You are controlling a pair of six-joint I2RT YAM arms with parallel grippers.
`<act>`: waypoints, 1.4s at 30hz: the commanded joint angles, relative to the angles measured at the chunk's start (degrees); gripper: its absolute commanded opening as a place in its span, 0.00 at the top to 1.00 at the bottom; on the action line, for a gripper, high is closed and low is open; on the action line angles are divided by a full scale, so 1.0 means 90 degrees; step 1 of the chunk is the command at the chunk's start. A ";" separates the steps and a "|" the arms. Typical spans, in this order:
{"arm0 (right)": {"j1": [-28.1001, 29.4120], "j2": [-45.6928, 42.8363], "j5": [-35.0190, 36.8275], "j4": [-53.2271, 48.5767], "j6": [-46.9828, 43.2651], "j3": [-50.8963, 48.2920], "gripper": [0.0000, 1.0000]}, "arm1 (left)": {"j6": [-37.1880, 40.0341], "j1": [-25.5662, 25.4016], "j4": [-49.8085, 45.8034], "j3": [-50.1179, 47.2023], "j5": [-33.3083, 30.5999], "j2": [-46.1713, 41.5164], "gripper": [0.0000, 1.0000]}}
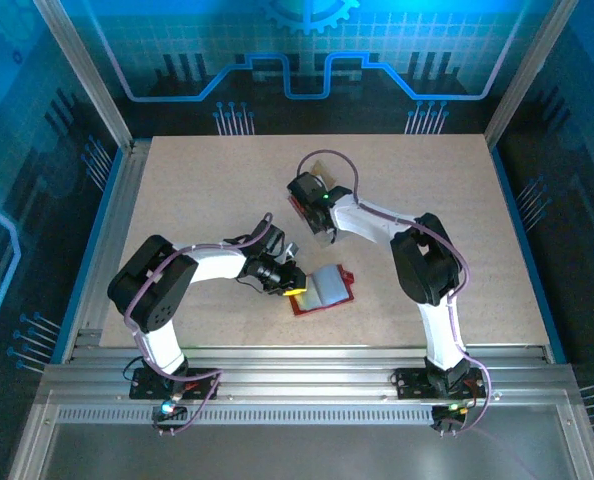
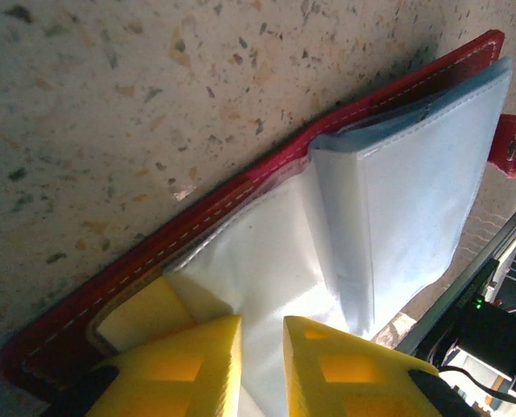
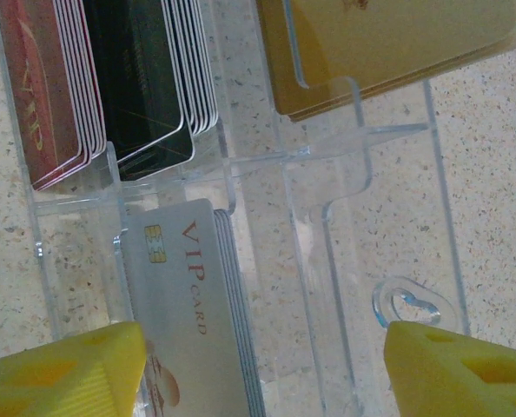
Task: Put the credit cards into the card holder
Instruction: Pick up the credit card from the storage box.
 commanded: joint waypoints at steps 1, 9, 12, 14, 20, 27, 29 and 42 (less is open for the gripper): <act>0.0087 0.0181 0.0252 -0.0192 -0.0065 0.0187 0.31 | -0.0053 -0.0042 -0.0234 -0.0136 -0.0091 -0.0142 0.80; 0.0102 0.0176 0.0636 -0.0240 -0.0191 0.0267 0.43 | -0.0048 -0.0049 -0.0230 -0.0132 -0.0083 -0.0110 0.80; 0.0100 0.0162 0.0689 -0.0251 -0.0252 0.0324 0.47 | -0.0038 -0.0049 -0.0230 -0.0124 -0.0086 -0.0102 0.80; 0.0095 0.0147 0.0709 -0.0251 -0.0297 0.0346 0.48 | -0.0043 -0.0049 -0.0232 -0.0119 -0.0096 -0.0105 0.80; 0.0084 0.0138 0.0701 -0.0280 -0.0377 0.0424 0.53 | -0.0038 -0.0049 -0.0243 -0.0108 -0.0101 -0.0083 0.80; 0.0072 0.0089 0.0470 -0.0271 -0.0444 0.0446 0.64 | -0.0028 -0.0049 -0.0248 -0.0114 -0.0100 -0.0089 0.80; 0.0062 0.0079 0.0410 -0.0280 -0.0465 0.0455 0.67 | -0.0028 -0.0049 -0.0249 -0.0114 -0.0102 -0.0095 0.80; 0.0009 0.0001 0.0160 -0.0372 -0.0543 0.0511 0.86 | -0.0032 -0.0047 -0.0260 -0.0124 -0.0099 -0.0125 0.80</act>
